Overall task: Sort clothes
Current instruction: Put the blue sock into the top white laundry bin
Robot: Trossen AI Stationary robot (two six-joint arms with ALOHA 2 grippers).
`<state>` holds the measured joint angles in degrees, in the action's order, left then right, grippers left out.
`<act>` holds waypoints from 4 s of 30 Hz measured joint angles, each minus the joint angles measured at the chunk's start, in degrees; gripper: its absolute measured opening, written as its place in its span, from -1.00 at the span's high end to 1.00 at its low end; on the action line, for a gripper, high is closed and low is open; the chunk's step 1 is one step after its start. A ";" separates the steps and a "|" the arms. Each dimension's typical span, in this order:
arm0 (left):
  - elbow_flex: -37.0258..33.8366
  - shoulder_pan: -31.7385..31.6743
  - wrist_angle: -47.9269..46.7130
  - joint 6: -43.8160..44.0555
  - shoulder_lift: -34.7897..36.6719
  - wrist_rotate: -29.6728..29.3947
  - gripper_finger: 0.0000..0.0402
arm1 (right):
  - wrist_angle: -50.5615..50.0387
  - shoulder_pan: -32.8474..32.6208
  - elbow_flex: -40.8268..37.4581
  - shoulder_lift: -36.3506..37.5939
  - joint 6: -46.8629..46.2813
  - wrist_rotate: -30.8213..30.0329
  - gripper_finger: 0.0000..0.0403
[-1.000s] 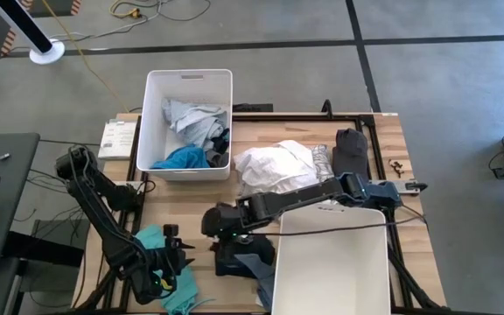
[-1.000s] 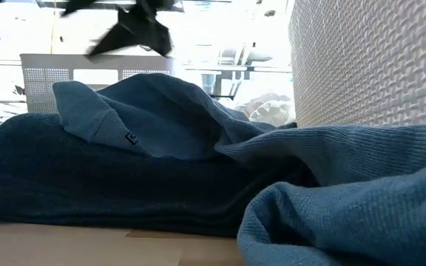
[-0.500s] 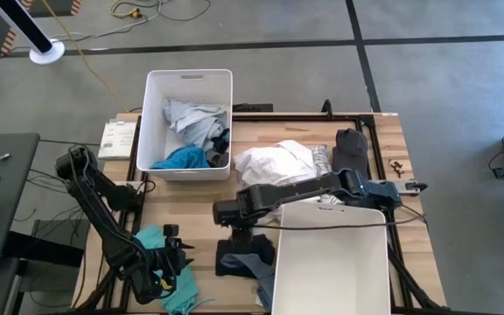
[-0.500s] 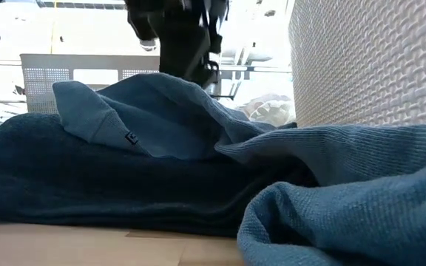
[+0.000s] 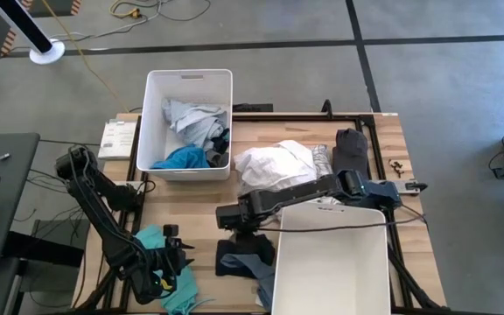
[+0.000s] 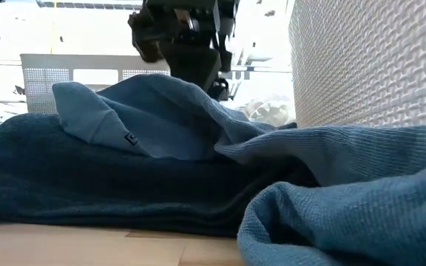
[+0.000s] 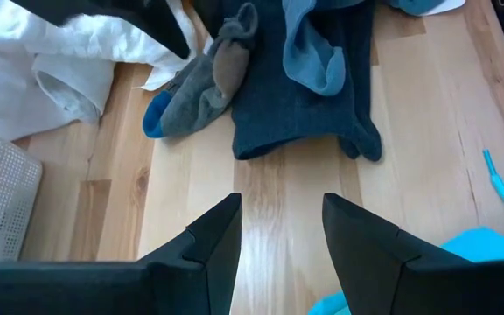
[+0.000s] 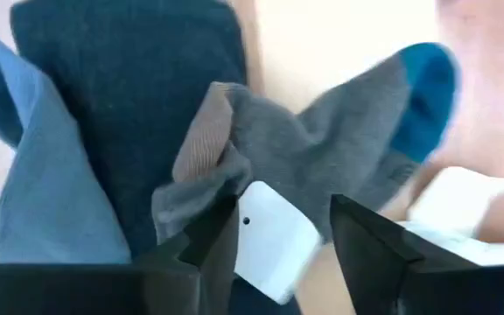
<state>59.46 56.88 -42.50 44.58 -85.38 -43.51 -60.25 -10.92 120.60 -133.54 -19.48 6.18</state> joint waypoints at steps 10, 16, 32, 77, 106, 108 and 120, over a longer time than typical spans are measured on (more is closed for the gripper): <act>0.02 0.00 0.02 1.27 0.00 0.00 0.23 | 6.92 -1.84 0.09 2.65 0.23 0.01 0.15; 0.02 0.00 -0.04 1.53 0.00 0.00 0.23 | 6.52 -3.81 0.04 1.96 1.77 1.12 0.11; 0.02 0.00 0.54 1.31 0.00 0.00 0.23 | 5.87 -3.19 0.09 1.09 1.50 -1.57 0.09; 0.02 0.00 0.46 0.85 0.00 0.00 0.23 | -2.91 -3.08 14.27 0.47 9.79 -6.43 1.00; 0.02 0.48 1.58 -0.26 0.00 -0.35 0.23 | 24.43 11.84 14.23 16.75 29.06 -12.53 1.00; 0.02 0.48 2.20 -1.03 0.00 -0.42 0.23 | 26.34 14.24 14.23 16.13 29.02 -10.14 1.00; 0.02 0.23 3.30 -2.08 0.00 -0.69 0.23 | 38.23 26.15 14.03 8.94 26.70 -3.21 1.00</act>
<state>59.48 57.11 -39.20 42.50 -85.38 -44.20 -22.02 15.23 134.63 -124.61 7.22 2.97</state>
